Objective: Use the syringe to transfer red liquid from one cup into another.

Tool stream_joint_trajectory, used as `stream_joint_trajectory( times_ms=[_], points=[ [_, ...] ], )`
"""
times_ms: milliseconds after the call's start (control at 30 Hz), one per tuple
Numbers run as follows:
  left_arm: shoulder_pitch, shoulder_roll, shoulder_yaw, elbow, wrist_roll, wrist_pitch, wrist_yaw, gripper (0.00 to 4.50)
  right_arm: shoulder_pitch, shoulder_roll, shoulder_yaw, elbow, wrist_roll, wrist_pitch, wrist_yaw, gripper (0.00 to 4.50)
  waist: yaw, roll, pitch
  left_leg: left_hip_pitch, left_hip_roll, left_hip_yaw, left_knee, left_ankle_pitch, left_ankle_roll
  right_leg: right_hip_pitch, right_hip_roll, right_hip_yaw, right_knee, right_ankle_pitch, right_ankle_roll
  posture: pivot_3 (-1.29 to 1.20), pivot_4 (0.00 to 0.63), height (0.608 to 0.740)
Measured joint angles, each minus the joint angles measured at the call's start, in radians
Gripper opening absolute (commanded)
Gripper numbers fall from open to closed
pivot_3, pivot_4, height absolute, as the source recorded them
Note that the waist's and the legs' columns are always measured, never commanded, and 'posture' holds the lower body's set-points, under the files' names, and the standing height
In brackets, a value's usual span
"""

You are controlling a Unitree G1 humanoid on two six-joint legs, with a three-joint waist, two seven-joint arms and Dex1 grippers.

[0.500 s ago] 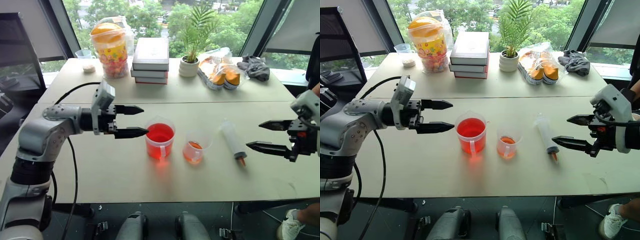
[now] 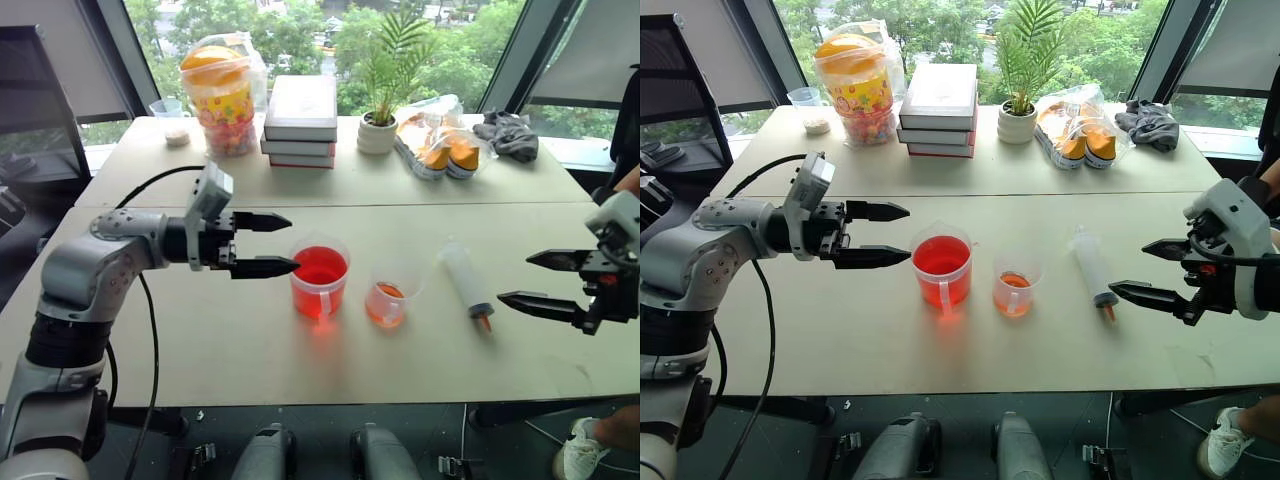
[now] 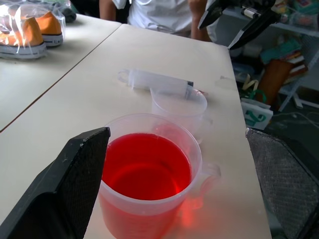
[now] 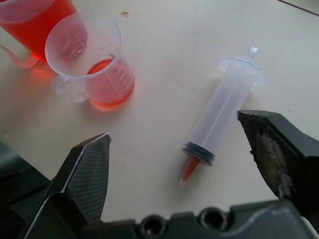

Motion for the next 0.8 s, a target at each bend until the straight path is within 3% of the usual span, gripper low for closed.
stream_joint_trajectory(
  times_ms=[533, 700, 800],
  points=[
    [-0.006, -0.011, 0.001, 0.022, 0.010, -0.011, 0.005, 4.50, -0.116, -0.043, 0.070, 0.015, 0.060, 0.103, -0.064, 4.49, -0.001, 0.000, 0.000, 0.000, 0.000, 0.000, 0.000, 0.000, 0.000, 0.000, 0.000, 0.000, 0.000, 0.000, 0.000, 0.00, 0.150, 0.740],
    [-0.005, -0.025, 0.001, 0.026, 0.020, -0.030, 0.007, 4.50, -0.370, -0.043, 0.268, 0.150, 0.080, 0.212, -0.123, 4.49, -0.006, 0.000, 0.000, 0.000, 0.000, 0.001, 0.000, 0.000, 0.000, -0.001, 0.000, 0.001, 0.000, 0.000, -0.001, 0.00, 0.150, 0.740],
    [-0.020, -0.050, -0.009, 0.041, 0.029, -0.052, 0.006, 4.50, -0.561, 0.021, 0.418, 0.276, 0.048, 0.291, -0.192, 4.49, -0.005, 0.000, 0.000, -0.001, 0.000, 0.001, 0.000, 0.000, 0.000, -0.002, -0.001, 0.001, 0.000, 0.000, -0.003, 0.00, 0.150, 0.740]
  ],
)
